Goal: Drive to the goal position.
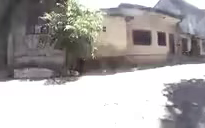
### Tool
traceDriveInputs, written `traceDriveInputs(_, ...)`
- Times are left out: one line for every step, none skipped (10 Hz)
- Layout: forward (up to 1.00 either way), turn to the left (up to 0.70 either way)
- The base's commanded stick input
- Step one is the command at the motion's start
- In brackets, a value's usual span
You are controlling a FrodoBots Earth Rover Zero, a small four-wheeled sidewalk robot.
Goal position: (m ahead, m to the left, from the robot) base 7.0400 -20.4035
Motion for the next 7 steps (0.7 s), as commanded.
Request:
traceDriveInputs(1.00,-0.02)
traceDriveInputs(1.00,-0.27)
traceDriveInputs(1.00,-0.39)
traceDriveInputs(1.00,-0.40)
traceDriveInputs(1.00,-0.40)
traceDriveInputs(1.00,-0.40)
traceDriveInputs(1.00,-0.40)
